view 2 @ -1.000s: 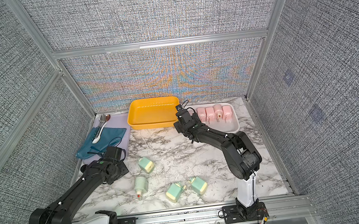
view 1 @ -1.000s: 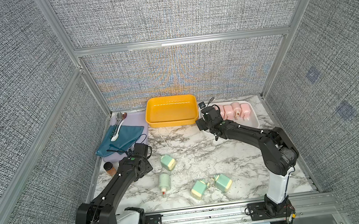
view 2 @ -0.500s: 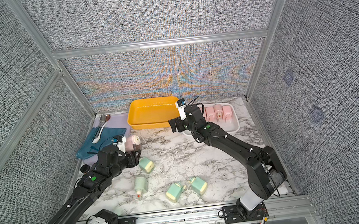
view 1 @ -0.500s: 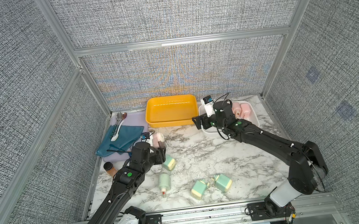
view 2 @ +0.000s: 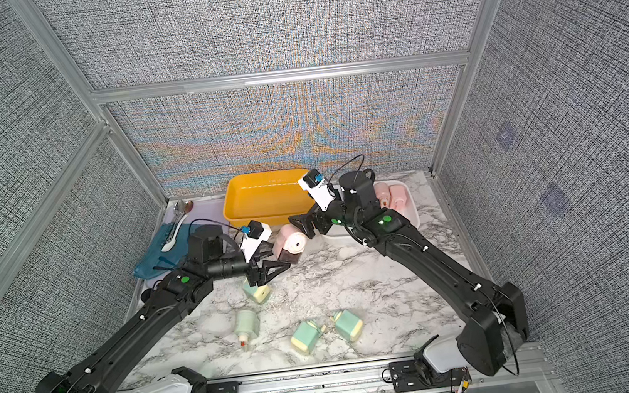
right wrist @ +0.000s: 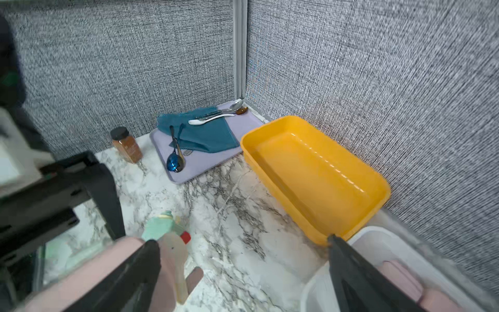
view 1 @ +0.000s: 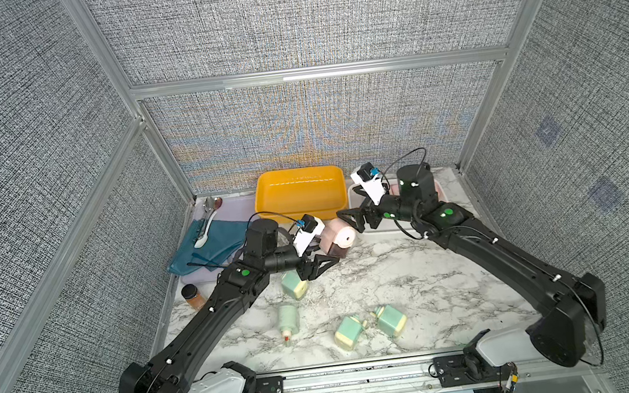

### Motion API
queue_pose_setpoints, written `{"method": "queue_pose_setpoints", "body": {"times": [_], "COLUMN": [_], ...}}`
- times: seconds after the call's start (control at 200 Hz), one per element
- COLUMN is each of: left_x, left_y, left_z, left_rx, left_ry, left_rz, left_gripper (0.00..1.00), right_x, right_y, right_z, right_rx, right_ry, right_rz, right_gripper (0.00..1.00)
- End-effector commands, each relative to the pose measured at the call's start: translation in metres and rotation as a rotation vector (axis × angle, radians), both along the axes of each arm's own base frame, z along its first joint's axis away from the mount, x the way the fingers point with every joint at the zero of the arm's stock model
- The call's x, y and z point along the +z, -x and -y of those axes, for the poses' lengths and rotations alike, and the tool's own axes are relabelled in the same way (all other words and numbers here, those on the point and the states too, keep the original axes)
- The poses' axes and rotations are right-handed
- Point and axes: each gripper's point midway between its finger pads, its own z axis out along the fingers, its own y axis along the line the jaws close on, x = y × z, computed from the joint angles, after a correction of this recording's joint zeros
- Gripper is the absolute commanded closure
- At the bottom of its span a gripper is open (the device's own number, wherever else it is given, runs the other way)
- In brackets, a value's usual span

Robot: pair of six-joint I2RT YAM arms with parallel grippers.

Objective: Place the pencil sharpeners by color into the storage box
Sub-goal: Pick up the pencil sharpener from the center of the board.

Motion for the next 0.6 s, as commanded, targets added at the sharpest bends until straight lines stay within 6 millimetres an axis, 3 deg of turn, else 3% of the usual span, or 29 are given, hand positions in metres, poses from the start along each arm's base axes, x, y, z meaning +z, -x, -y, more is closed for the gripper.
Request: {"method": "queue_pose_setpoints", "body": {"times": [0.0, 0.07, 0.155, 0.27, 0.37, 0.49, 0.595], "left_x": [0.0, 0.011, 0.029, 0.042, 0.037, 0.037, 0.036], "left_y": [0.033, 0.032, 0.03, 0.03, 0.041, 0.041, 0.037], "left_z": [-0.011, -0.022, -0.035, -0.033, -0.028, -0.022, -0.02], "left_rx": [-0.227, -0.274, -0.326, -0.35, -0.388, -0.388, -0.373], "left_ry": [-0.001, 0.05, 0.142, 0.131, 0.064, 0.066, 0.046], "left_rz": [-0.04, -0.07, -0.06, -0.11, -0.121, -0.116, -0.114], "left_gripper": [1.0, 1.0, 1.0, 1.0, 1.0, 1.0, 1.0], "right_x": [0.029, 0.024, -0.006, 0.004, 0.01, 0.0, -0.014], "right_y": [0.012, 0.03, 0.064, 0.068, 0.067, 0.066, 0.075], "right_z": [0.006, 0.011, 0.019, 0.018, 0.008, -0.007, -0.015], "right_rx": [0.132, 0.284, 0.539, 0.604, 0.674, 0.791, 0.939], "right_ry": [0.063, 0.118, 0.272, 0.344, 0.408, 0.458, 0.486], "right_rz": [0.298, 0.416, 0.62, 0.768, 0.863, 0.93, 0.854], "right_gripper": [0.01, 0.01, 0.01, 0.01, 0.01, 0.01, 0.01]}}
